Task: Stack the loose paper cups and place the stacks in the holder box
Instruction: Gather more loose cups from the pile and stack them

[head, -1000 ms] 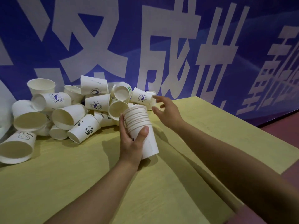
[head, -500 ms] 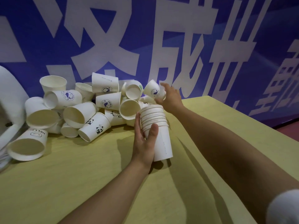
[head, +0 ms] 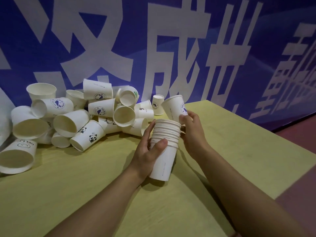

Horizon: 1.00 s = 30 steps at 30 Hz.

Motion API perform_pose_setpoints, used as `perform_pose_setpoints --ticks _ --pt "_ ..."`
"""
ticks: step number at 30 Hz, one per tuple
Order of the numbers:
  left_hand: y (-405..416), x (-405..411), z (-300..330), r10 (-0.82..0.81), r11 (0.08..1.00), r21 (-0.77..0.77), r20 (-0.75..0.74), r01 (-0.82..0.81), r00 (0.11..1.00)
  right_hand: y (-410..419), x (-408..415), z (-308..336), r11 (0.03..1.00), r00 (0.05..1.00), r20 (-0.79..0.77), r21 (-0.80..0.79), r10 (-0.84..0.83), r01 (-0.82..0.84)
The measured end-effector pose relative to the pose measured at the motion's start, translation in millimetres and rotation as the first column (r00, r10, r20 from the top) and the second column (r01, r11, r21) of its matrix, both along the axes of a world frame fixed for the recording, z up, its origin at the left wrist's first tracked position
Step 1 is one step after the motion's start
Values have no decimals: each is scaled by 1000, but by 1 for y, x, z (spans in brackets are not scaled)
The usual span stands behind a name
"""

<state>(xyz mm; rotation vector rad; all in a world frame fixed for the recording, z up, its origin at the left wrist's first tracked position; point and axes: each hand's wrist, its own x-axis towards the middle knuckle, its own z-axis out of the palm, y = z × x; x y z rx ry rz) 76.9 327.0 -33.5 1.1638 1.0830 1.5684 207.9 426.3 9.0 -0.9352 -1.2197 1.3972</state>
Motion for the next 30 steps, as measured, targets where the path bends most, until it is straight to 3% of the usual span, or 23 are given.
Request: perform_pose_setpoints --ticks 3,10,16,23,30 --pt "0 -1 0 -78 996 -42 -18 77 997 -12 1 0 999 996 -83 22 35 -34" --pt "1 -2 3 -162 985 -56 -17 161 987 -16 3 -3 962 983 78 207 167 -180" --pt "1 -3 1 -182 982 -49 27 183 983 -14 8 0 971 997 79 240 -21 1" --pt "1 -4 1 -185 981 -47 35 187 982 -11 10 -2 939 994 111 339 19 -56" --pt "1 -4 -2 -125 991 -29 71 127 990 -10 12 -4 945 993 115 327 -29 -11"
